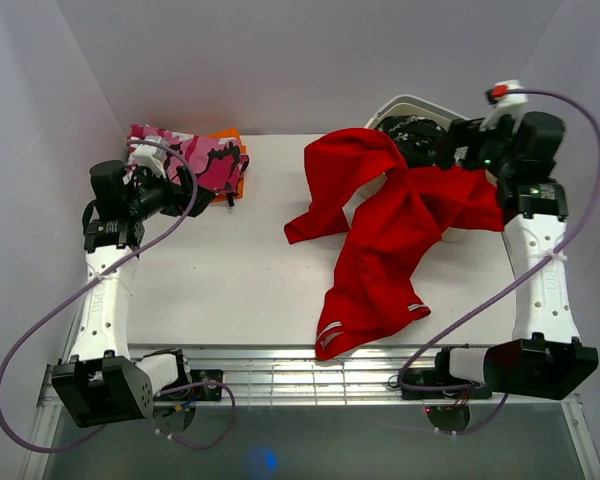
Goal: Fold and stack the trousers
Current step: Move the trousers to the center of the board
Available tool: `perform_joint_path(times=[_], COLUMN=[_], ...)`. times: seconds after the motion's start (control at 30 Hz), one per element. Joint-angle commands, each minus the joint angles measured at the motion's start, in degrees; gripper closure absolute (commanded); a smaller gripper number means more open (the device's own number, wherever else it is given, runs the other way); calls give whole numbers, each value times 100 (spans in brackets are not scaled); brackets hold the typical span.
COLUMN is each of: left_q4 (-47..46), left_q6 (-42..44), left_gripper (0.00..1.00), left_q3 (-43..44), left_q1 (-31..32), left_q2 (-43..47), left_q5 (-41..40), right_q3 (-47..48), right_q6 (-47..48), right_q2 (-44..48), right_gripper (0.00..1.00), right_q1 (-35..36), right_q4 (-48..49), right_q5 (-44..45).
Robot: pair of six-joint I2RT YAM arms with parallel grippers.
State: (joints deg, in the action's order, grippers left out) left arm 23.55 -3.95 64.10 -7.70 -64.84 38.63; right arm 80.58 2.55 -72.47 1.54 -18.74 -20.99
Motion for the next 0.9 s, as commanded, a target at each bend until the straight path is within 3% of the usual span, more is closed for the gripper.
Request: perform_joint_path(times=[0.0,0.07,0.17,0.4,0.43,0.77,0.87], left_q4=[-157,-202,-246,-272,-281,-254,-263], left_q6=[-62,-80,-89,-98,-98,-54,-89], left_gripper=[2,2,2,2,2,2,2], left_q3=[-64,-169,-275,-406,-424,-477,-442], left_q1=[6,6,6,6,6,6,-3], left_q2=[50,103,156,261,270,341,279], left_q5=[268,206,145,48,31,-75,-40], right_q3=[574,599,766,969,1004,1268,1338], right_q6=[704,616,309,-193,-211,-1203,-1274], right_q2=[49,-231,-680,-1594,-1830,-2676,-2729], right_gripper=[6,2,3,0,4,9,18], right_q1=[-1251,-1681,-1990,-2193,-2193,-2246,-2246], right_q4=[-1333,-1614,-1913,-1879,-1887,-1765,-1633], right_q5=[920,1018,922,-236,-273,-792,-1239])
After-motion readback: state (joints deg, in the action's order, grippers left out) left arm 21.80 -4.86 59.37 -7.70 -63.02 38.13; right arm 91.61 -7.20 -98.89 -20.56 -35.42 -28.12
